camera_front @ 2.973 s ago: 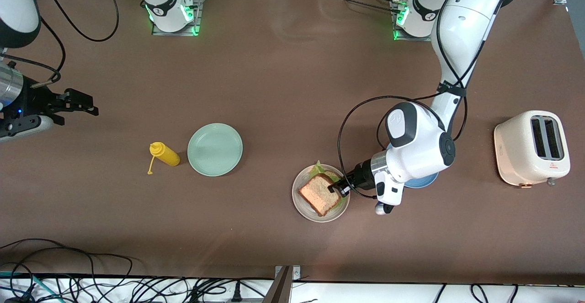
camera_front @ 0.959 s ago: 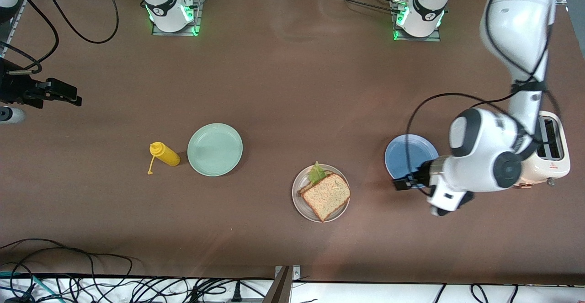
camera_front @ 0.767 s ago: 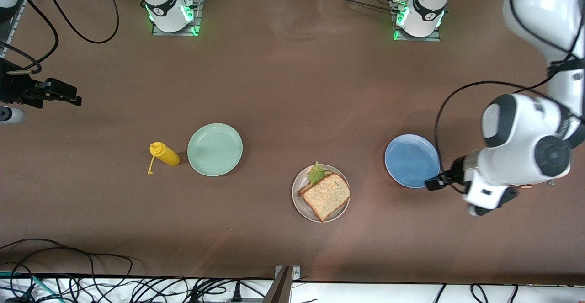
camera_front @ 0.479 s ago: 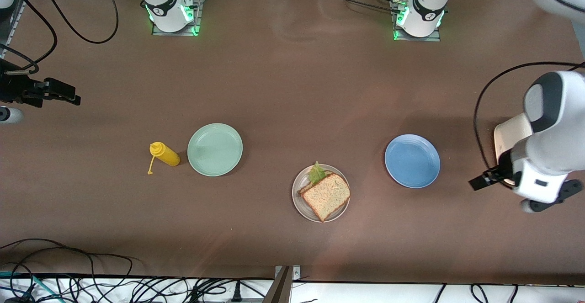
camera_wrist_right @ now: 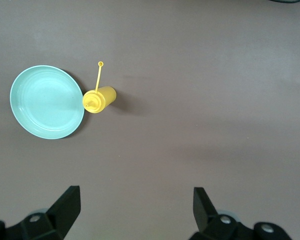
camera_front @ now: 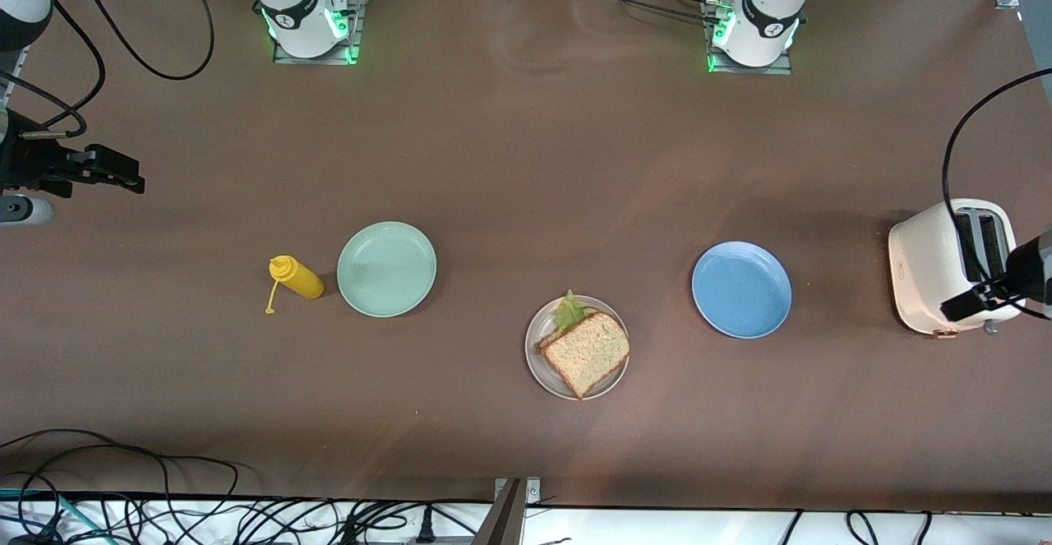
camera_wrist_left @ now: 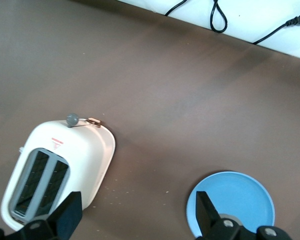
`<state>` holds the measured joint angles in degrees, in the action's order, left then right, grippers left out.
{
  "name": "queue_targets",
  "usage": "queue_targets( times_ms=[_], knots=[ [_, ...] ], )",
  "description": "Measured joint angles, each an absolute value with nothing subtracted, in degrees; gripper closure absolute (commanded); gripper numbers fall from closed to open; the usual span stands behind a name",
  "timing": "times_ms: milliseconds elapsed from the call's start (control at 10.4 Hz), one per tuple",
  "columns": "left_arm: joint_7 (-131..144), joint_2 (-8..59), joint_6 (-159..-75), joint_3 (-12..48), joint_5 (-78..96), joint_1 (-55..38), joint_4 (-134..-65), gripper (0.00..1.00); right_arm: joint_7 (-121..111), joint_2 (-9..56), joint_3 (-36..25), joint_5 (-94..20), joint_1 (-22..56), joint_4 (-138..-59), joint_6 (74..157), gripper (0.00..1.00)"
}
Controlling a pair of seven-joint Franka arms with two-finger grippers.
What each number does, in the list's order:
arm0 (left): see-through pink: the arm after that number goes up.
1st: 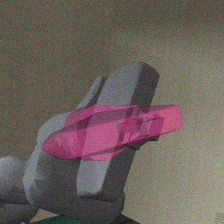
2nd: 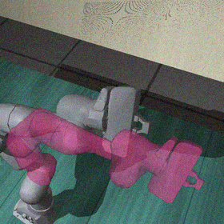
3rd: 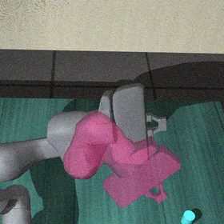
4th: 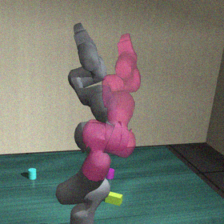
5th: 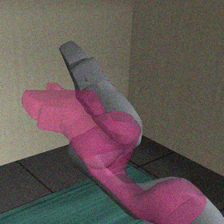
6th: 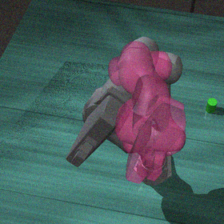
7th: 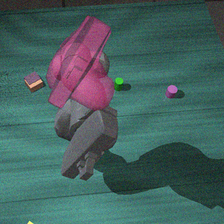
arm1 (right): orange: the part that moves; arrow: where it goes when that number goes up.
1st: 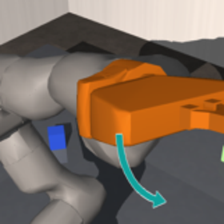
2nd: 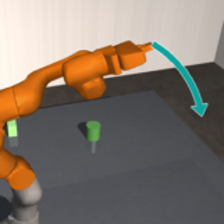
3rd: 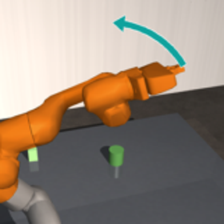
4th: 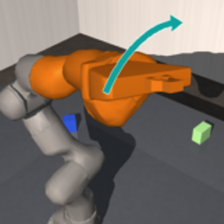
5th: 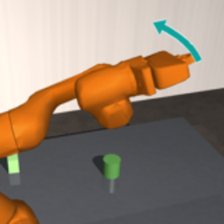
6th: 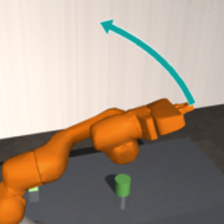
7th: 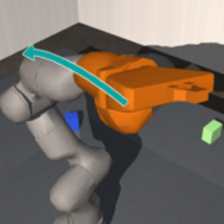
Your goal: Make sandwich on beige plate with both arms
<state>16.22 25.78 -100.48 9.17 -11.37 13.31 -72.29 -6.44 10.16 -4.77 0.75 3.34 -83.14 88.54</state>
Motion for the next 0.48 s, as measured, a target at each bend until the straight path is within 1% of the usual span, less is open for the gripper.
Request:
queue_targets(
  times_ms=[479],
  knots=[
    [8.0, 25.3, -97.3, 9.2, -13.4, 13.8, -72.4, 0.0, -6.4, 10.2, -4.8, 0.7, 3.3, -83.1, 88.6, 0.0]
  ],
)
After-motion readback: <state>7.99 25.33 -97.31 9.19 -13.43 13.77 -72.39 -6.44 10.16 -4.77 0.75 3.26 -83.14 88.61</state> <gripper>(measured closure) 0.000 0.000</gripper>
